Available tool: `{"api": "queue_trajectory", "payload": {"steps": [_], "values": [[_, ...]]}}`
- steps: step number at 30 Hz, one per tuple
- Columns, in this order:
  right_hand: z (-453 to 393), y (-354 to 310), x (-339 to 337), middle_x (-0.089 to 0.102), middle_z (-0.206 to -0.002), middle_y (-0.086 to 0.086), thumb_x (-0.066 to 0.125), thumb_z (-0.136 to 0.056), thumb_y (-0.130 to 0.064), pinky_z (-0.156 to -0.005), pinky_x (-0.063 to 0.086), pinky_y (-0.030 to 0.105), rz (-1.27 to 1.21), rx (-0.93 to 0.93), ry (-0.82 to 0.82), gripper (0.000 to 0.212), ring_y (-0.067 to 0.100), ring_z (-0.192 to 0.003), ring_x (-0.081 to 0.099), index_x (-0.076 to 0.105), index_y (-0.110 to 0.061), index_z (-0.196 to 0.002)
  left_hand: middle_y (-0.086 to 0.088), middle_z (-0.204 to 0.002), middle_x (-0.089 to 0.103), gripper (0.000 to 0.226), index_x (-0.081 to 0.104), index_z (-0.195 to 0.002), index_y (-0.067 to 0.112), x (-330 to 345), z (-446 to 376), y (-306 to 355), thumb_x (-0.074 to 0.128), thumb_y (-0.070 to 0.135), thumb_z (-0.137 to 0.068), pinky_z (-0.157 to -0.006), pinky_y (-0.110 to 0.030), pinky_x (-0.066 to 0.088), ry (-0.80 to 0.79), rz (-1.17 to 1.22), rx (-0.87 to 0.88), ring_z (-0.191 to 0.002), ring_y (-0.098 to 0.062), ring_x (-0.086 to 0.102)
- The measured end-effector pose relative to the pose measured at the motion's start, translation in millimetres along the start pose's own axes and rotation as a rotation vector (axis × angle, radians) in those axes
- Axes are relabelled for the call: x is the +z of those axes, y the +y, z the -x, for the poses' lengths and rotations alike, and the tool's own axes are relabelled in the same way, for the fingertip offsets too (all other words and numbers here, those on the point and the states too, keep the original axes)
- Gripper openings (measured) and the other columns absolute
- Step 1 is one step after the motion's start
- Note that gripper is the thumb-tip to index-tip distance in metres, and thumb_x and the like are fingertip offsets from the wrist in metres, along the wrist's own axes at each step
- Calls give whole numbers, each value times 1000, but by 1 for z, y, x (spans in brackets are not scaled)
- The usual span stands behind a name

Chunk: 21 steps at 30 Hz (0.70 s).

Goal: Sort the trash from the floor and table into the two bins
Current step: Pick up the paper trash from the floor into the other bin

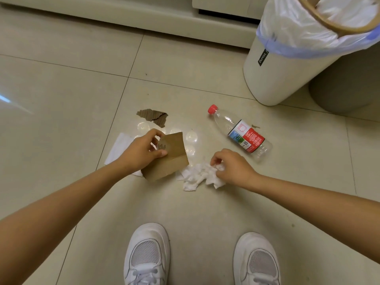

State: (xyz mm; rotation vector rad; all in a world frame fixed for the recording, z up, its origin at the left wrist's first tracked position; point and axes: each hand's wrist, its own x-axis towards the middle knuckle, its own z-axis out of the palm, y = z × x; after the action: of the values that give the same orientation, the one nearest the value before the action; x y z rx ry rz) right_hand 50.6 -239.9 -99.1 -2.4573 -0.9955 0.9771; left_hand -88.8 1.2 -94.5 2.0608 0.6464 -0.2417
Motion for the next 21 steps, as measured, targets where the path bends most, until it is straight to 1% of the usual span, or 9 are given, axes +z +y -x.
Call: {"api": "queue_trajectory", "payload": {"steps": [4, 6, 8, 10, 13, 15, 17, 19, 21], "values": [[-3, -6, -29, 61, -97, 1, 63, -70, -2, -74, 44, 23, -106, -36, 119, 27, 15, -89, 57, 65, -20, -90, 7, -100, 59, 29, 52, -107, 37, 0, 0, 8, 70, 28, -85, -64, -20, 47, -109, 65, -12, -82, -12, 60], [-6, -8, -40, 62, -96, 2, 62, -67, -1, -76, 48, 27, -139, -48, 164, 30, 16, -89, 58, 63, -24, -85, 6, -100, 59, 34, 52, -110, 35, 6, -1, 12, 72, 27, -83, -68, -20, 48, -216, 14, 1, -84, -13, 61], [-7, -11, -49, 62, -96, 2, 60, -67, 0, -79, 49, 31, -154, -51, 200, 30, 16, -90, 58, 64, -23, -86, 8, -101, 57, 41, 51, -117, 36, 15, -4, 19, 72, 27, -83, -72, -21, 47, -347, -102, 29, -87, -12, 60], [-7, -14, -56, 60, -93, -2, 60, -69, 1, -76, 47, 26, -159, -57, 225, 29, 14, -89, 55, 66, -18, -89, 10, -102, 55, 51, 47, -127, 36, 28, -10, 26, 72, 26, -83, -77, -24, 45, -450, -224, 52, -90, -11, 58], [-7, -15, -62, 53, -87, -11, 61, -71, 0, -66, 37, 15, -160, -51, 250, 27, 13, -85, 52, 67, -19, -89, 2, -109, 59, 60, 41, -136, 30, 50, -19, 34, 70, 24, -84, -85, -30, 45, -512, -439, 104, -94, -17, 54], [-7, -14, -63, 52, -85, -14, 60, -71, -3, -66, 36, 18, -165, -62, 266, 27, 16, -87, 52, 65, -24, -86, -2, -111, 62, 58, 42, -135, 25, 62, -23, 33, 69, 24, -84, -86, -33, 45, -516, -550, 116, -97, -20, 54], [-6, -12, -64, 53, -86, -13, 60, -71, -3, -68, 36, 19, -174, -70, 276, 27, 17, -87, 52, 64, -26, -84, -4, -110, 62, 45, 51, -126, 19, 68, -26, 31, 68, 25, -85, -81, -33, 45, -506, -612, 105, -97, -22, 55], [-6, -12, -68, 54, -90, -9, 59, -72, -2, -66, 36, 15, -191, -68, 282, 26, 13, -84, 52, 64, -25, -85, -5, -101, 60, 24, 58, -105, 13, 69, -26, 29, 66, 25, -86, -73, -30, 41, -491, -645, 110, -88, -21, 52], [-5, -12, -73, 54, -94, -6, 60, -73, -2, -65, 35, 12, -187, -79, 280, 26, 6, -80, 52, 66, -22, -88, -3, -91, 57, 16, 54, -86, 13, 68, -26, 26, 65, 25, -86, -69, -27, 36, -482, -627, 100, -82, -20, 50]]}}
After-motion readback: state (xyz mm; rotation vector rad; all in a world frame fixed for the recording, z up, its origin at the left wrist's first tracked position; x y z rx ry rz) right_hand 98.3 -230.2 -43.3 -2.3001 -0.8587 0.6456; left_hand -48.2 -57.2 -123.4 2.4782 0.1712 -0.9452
